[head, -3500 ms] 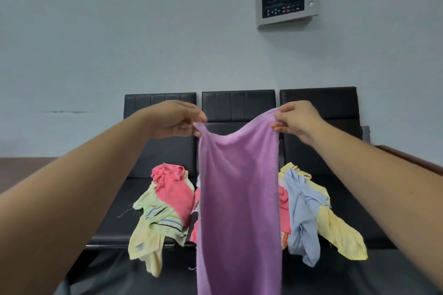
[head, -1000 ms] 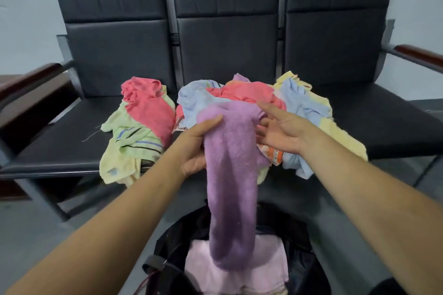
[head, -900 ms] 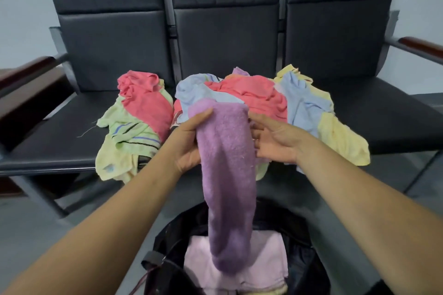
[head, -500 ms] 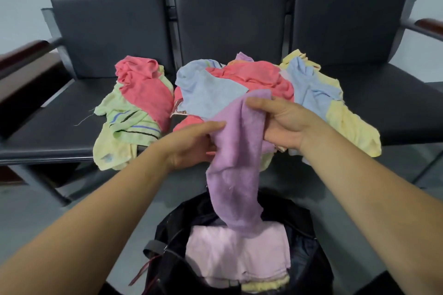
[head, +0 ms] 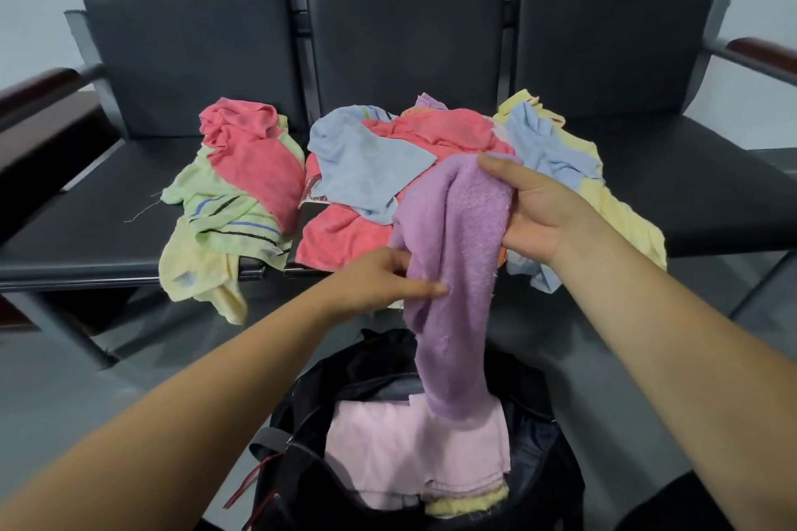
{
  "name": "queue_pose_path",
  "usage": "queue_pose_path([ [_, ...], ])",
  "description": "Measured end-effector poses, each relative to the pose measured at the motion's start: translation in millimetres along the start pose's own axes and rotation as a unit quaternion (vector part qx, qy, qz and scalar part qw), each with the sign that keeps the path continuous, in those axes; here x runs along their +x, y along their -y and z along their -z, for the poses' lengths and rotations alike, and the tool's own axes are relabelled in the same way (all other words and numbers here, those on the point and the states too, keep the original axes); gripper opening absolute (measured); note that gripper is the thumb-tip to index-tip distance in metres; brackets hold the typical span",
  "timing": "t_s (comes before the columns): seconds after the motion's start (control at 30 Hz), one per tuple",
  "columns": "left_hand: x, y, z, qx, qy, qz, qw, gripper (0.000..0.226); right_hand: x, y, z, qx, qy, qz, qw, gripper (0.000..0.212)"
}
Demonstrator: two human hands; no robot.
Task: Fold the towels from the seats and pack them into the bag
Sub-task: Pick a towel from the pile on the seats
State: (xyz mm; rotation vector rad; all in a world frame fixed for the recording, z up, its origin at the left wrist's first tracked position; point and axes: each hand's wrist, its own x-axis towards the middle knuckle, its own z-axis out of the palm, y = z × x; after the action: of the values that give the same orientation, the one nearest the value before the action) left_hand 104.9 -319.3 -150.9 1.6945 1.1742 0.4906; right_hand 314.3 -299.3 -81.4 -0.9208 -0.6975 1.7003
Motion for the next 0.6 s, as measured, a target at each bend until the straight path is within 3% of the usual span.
queue_pose_path([
  [0.07, 0, -3, -2, -0.141, -0.027, -0.014, 0.989, 0.026, 1, 0, 2, -0.005, -0.008, 0.0, 1.0, 0.042],
  [0.13, 0, -10, 1, -0.295, -0.053, -0.021, 0.954, 0.008, 1, 2, 5, -0.005, -0.017, 0.005, 1.0, 0.046],
  [0.3, -9, -33, 10, -0.494, -0.058, 0.008, 0.868, 0.015, -5, 0, 3, -0.007, 0.134, -0.052, 0.99, 0.049],
  [0.4, -12, -35, 22, -0.578, -0.065, 0.007, 0.814, 0.028, -3, -14, 6, -0.139, 0.189, -0.108, 0.966, 0.059],
  [0.47, -14, -33, 30, -0.569, -0.072, -0.008, 0.819, 0.028, -1, -19, 7, -0.191, 0.185, -0.123, 0.956, 0.05],
  [0.53, -15, -29, 39, -0.512, -0.083, -0.028, 0.854, 0.021, 1, -19, 7, -0.172, 0.173, -0.101, 0.965, 0.036],
  [0.6, -18, -23, 50, -0.417, -0.104, -0.028, 0.903, 0.025, 3, -14, 7, -0.131, 0.151, -0.06, 0.978, 0.037],
])
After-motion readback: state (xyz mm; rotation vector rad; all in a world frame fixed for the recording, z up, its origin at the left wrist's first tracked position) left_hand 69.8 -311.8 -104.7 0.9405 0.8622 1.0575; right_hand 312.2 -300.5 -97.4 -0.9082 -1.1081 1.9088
